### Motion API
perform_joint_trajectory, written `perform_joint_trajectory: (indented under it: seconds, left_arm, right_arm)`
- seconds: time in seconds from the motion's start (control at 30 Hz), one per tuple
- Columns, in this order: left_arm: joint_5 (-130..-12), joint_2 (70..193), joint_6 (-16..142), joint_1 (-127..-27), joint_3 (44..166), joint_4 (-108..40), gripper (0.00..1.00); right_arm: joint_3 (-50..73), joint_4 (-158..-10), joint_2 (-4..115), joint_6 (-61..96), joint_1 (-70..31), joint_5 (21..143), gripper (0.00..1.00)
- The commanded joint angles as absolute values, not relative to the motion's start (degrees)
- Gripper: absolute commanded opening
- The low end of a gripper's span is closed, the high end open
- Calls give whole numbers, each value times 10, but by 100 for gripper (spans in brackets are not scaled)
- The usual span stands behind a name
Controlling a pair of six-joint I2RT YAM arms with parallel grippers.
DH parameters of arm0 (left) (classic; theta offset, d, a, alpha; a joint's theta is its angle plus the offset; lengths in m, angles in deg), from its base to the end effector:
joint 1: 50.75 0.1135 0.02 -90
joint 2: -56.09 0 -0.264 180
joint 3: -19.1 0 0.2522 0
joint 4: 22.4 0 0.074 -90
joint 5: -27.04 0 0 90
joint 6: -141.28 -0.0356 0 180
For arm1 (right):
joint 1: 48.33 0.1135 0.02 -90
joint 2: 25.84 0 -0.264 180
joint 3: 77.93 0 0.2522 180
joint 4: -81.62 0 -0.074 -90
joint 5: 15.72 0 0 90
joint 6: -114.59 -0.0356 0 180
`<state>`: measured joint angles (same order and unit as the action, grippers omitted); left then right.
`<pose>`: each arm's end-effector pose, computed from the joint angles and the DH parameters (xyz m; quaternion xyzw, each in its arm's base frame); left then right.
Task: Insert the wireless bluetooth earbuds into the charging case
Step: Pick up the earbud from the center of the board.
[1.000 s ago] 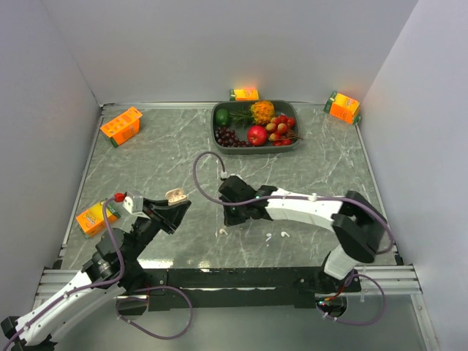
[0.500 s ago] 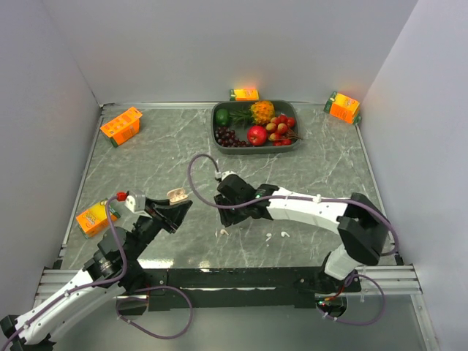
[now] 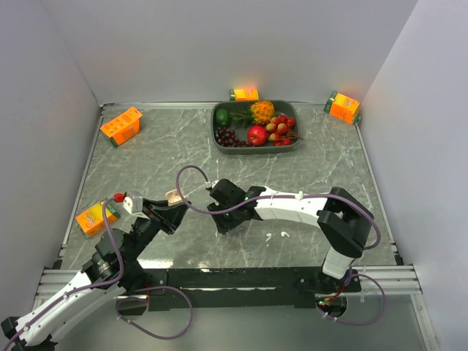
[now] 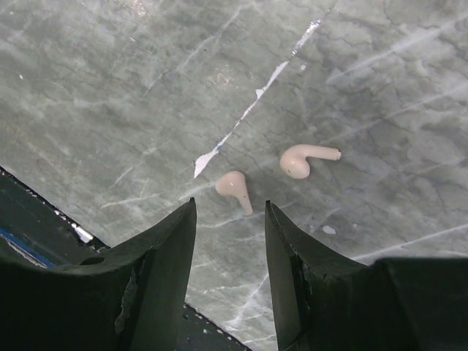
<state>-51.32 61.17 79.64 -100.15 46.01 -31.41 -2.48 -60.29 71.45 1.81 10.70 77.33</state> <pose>0.0688 -0.0692 0.2548 0.0354 0.6246 -0.4389 0.6450 0.1746 0.2946 0.1867 -0.3069 0.9154 0.1892 0.1792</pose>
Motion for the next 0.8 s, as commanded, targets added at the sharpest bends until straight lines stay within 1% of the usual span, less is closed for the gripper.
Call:
perform_joint_trajectory:
  seconds: [0.0, 0.47, 0.6, 0.63, 0.77]
  left_arm:
    - [-522, 608, 803, -1000, 469, -307, 1]
    - [-520, 598, 806, -1000, 466, -313, 1]
    - [-520, 598, 806, -1000, 466, -313, 1]
    - [-521, 597, 806, -999, 466, -314, 1]
    - [-521, 596, 806, -1000, 465, -313, 1]
  right_arm:
    - [5, -618, 736, 25, 111, 788, 50]
    - [5, -618, 773, 24, 112, 780, 48]
    - [2, -621, 773, 23, 111, 782, 43]
    - [0, -622, 773, 22, 111, 782, 39]
    - [-11, -626, 770, 17, 111, 786, 32]
